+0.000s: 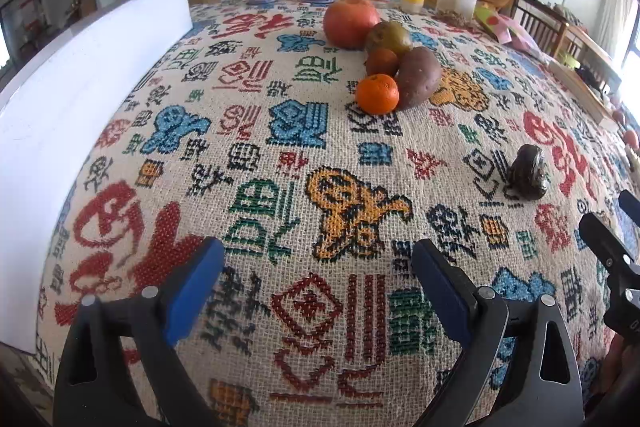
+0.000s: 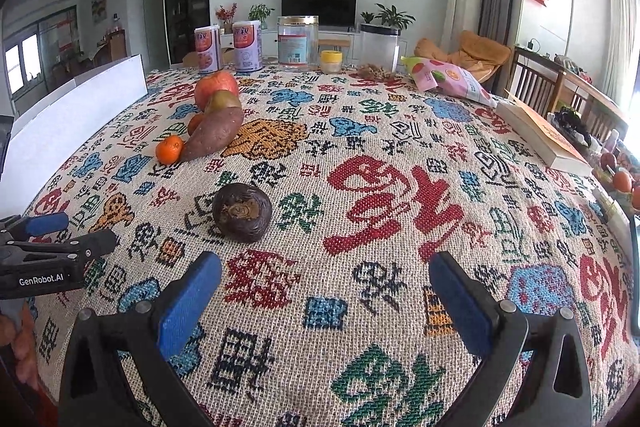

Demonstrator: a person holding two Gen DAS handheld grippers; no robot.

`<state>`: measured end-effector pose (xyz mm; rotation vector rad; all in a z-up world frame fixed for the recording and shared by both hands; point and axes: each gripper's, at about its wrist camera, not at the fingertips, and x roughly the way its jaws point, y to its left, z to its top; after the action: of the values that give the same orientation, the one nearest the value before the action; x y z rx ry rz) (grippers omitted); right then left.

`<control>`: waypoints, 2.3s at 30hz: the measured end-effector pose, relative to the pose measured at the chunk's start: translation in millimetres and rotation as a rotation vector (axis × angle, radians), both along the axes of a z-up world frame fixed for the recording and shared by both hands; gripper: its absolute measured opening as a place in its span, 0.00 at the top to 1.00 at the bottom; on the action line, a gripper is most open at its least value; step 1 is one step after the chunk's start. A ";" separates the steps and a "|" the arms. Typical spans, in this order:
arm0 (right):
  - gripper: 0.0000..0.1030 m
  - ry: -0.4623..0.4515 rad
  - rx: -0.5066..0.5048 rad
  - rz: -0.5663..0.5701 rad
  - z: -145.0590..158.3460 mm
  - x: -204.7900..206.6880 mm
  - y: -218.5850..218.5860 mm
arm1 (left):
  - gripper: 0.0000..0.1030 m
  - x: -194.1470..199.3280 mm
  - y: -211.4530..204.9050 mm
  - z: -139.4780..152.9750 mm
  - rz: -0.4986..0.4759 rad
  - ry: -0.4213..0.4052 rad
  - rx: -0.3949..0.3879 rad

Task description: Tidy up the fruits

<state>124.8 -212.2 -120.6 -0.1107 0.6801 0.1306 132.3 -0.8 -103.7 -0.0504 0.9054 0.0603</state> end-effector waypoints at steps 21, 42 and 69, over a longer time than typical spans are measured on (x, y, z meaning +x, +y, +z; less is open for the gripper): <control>0.00 0.002 -0.011 -0.002 -0.4 -0.1 1.5 | 0.05 1.9 -3.1 -0.9 -0.007 0.007 0.013; 0.00 0.002 -0.006 -0.005 -0.5 0.2 0.8 | 0.05 1.9 -3.1 -0.6 -0.007 0.008 0.014; 0.00 0.008 0.013 -0.005 -1.1 0.6 -1.2 | 0.01 2.4 -3.0 -2.3 -0.059 0.015 -0.028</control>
<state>125.4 -213.3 -121.7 -0.0965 0.6873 0.1309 134.7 -3.8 -106.0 -0.0496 0.9219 -0.0070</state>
